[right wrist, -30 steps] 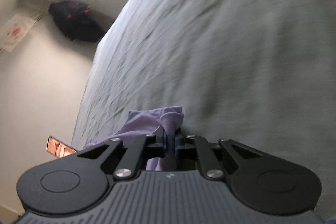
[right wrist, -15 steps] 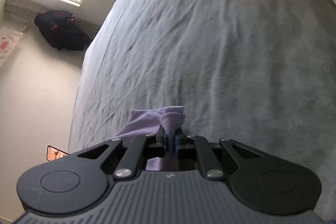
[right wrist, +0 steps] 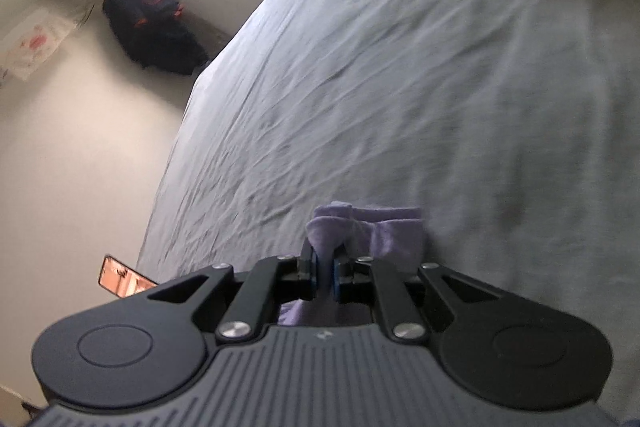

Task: Fold clothes
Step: 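Fold the garment edge over with the right gripper toward the left gripper, then open both grippers and release the folded lavender garment on the bed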

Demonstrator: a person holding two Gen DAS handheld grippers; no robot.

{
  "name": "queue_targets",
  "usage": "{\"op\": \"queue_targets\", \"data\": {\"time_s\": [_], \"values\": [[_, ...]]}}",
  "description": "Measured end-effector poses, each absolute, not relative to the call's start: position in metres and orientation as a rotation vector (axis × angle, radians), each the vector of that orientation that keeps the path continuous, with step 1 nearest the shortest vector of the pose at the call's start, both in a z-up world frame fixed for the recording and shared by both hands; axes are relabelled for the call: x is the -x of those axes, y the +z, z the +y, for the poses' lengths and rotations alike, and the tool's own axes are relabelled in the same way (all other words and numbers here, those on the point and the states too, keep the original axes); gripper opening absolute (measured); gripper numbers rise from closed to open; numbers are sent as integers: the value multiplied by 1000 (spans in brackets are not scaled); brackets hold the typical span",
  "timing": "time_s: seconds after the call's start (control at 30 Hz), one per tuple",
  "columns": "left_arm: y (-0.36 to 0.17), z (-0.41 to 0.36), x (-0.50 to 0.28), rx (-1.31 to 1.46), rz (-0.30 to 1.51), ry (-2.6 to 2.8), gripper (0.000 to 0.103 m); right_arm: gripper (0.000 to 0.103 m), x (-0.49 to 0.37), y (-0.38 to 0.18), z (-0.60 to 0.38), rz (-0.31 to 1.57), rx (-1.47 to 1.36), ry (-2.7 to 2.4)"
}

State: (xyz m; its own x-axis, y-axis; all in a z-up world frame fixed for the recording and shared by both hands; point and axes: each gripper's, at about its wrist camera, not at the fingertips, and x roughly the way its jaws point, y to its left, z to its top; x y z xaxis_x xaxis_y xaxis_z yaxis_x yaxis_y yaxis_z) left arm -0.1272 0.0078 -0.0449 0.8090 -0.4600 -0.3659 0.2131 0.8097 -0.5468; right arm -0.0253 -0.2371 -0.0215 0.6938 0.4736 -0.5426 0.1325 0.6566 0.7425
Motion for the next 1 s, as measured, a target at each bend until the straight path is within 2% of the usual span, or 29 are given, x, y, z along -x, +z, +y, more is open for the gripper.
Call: {"op": "queue_targets", "data": {"time_s": [0.47,0.77,0.87,0.9,0.97,1.0], "values": [[-65,98,100,726,491,-146,4,11,-48,-34,-128,837,-659,348],[-72,129,100,778,471,-51,4,11,-58,-29,-81,853,-624,403],[-76,133,100,788,480,-13,6,14,-63,-32,-73,861,-616,420],[-75,134,100,788,481,2,8,17,-65,-34,-71,860,-619,424],[-73,136,101,781,483,21,23,18,-64,-33,-75,858,-628,422],[-70,138,102,772,484,20,39,25,-63,-32,-79,854,-627,414]]}}
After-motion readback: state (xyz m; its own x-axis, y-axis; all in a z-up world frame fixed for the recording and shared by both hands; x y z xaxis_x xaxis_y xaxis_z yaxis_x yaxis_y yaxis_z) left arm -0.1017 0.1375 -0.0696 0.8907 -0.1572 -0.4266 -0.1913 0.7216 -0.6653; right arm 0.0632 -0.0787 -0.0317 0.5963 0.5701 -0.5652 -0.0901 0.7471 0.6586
